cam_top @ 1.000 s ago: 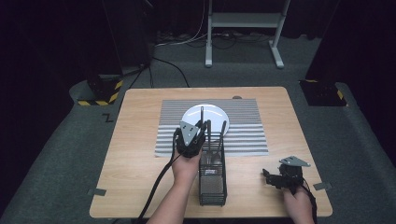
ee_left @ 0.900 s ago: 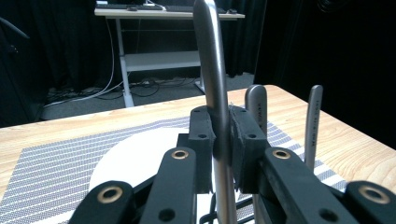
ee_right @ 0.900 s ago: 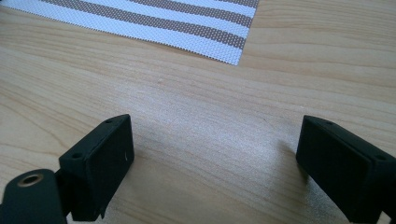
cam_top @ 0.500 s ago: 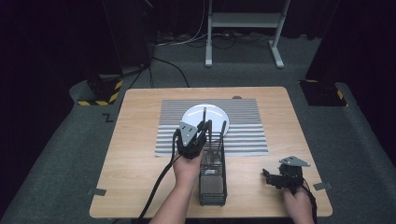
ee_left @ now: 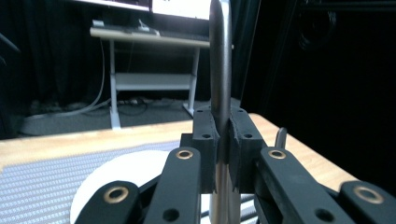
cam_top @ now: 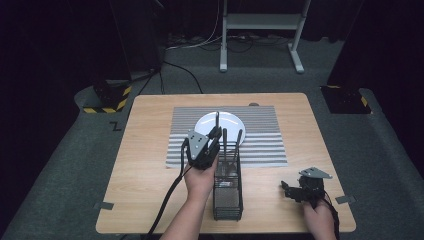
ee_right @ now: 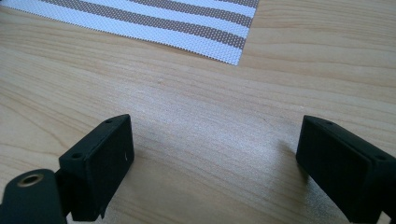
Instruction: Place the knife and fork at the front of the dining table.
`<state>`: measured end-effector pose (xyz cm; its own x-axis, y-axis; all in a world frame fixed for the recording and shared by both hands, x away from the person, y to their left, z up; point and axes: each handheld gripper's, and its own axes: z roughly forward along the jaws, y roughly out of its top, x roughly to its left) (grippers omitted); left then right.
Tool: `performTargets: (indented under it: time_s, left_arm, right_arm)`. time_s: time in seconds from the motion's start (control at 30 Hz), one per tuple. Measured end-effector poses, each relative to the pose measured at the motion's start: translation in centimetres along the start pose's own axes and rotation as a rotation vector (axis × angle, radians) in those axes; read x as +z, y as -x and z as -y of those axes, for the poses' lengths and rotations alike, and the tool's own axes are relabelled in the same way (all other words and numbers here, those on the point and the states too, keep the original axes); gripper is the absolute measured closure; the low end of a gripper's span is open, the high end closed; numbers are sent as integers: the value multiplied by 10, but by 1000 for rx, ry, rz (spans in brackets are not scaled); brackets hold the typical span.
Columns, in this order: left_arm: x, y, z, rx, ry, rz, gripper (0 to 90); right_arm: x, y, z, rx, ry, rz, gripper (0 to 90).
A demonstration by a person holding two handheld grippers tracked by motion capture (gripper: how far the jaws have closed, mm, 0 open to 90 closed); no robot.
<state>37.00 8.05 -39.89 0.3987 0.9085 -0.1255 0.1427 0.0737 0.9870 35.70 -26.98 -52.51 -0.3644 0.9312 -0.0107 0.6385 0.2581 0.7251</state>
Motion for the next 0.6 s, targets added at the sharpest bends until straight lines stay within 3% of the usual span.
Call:
performTargets:
  time_s: [0.17,0.6]
  left_arm:
    - [-8,2,-12,22,65,-8,825]
    - [-28,4,-41,32,201,13,826]
  right_arm:
    - [0,0,0,0,0,0,110]
    - [0,0,0,0,-1,1,109]
